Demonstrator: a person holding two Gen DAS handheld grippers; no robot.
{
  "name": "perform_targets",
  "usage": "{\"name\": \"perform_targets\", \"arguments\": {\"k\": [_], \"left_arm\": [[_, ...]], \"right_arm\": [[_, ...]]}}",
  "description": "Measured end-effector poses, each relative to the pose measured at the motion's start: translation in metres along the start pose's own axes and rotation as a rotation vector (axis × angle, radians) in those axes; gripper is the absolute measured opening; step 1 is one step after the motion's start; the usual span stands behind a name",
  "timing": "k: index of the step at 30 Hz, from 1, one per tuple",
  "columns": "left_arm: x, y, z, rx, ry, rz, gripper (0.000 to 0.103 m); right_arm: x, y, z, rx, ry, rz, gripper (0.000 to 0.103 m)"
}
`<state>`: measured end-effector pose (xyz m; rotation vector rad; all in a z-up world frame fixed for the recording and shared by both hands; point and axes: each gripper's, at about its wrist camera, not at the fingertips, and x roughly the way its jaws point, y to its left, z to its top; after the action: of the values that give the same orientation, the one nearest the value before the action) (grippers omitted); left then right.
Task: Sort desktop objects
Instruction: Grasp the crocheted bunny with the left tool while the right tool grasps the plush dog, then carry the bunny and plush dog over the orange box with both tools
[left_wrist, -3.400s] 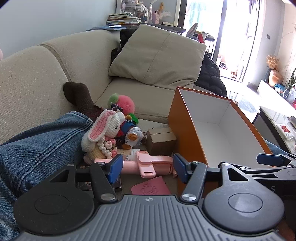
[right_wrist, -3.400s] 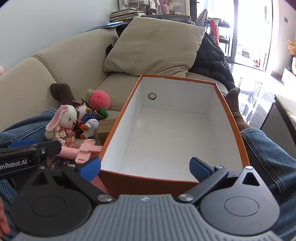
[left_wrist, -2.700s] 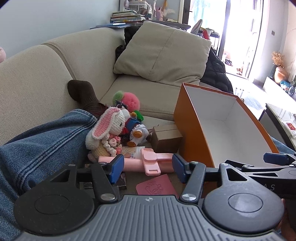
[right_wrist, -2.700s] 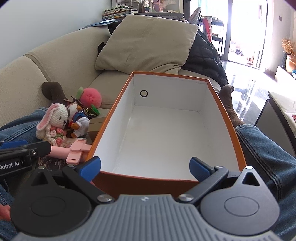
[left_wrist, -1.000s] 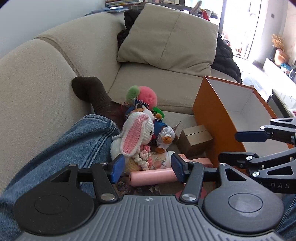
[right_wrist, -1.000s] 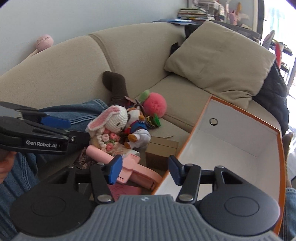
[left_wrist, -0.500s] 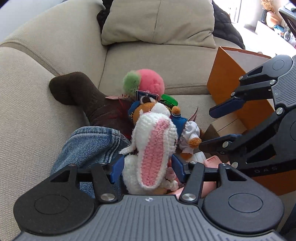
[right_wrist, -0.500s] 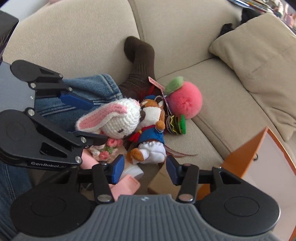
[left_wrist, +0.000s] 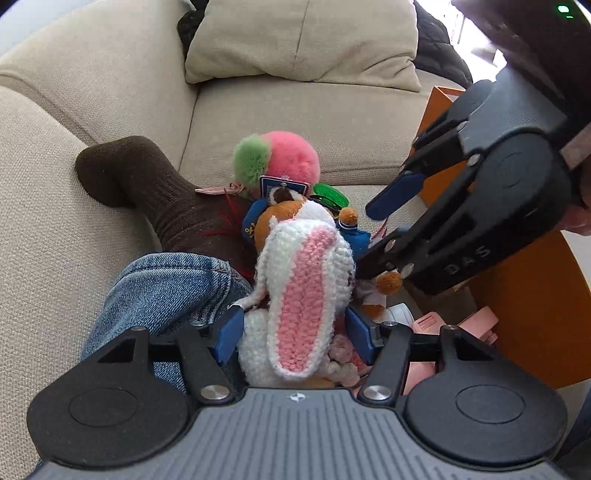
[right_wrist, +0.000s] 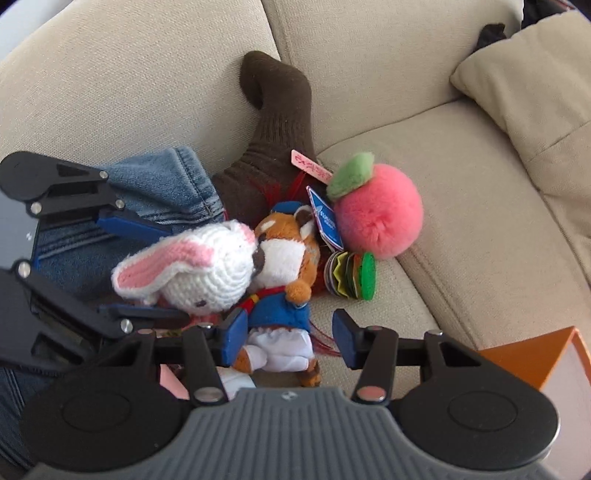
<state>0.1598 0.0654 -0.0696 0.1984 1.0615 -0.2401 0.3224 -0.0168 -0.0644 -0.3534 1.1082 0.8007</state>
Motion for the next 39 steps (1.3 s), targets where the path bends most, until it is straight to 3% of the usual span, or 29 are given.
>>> {"name": "perform_targets", "arguments": {"k": [3,4,7,10,21,31,39], "left_arm": [[0.002,0.004,0.0,-0.02,0.001,-0.001,0.069],[0.002,0.006,-0.001,-0.031,-0.003,-0.002,0.067],[-0.002,0.007,-0.001,-0.047,-0.019,-0.002,0.059],[-0.009,0.011,-0.001,-0.091,-0.047,-0.036,0.034],[-0.032,0.024,-0.007,-0.229,-0.106,-0.074,0.029],[-0.103,0.004,-0.009,-0.218,-0.245,-0.081,0.029],[-0.157,-0.046,0.006,-0.11,-0.353,-0.262,0.029]], "right_arm": [[0.015,0.001,0.001,0.008,0.041,0.004,0.051],[0.017,0.001,0.001,0.022,0.045,0.02,0.043],[0.015,0.004,0.0,0.03,0.03,0.014,0.037],[0.007,0.006,-0.003,0.041,0.005,0.008,0.034],[-0.05,0.014,-0.013,0.138,-0.123,-0.042,0.031],[-0.139,0.033,-0.053,0.215,-0.315,-0.015,0.031],[-0.214,0.037,-0.131,0.348,-0.474,-0.116,0.031]]}}
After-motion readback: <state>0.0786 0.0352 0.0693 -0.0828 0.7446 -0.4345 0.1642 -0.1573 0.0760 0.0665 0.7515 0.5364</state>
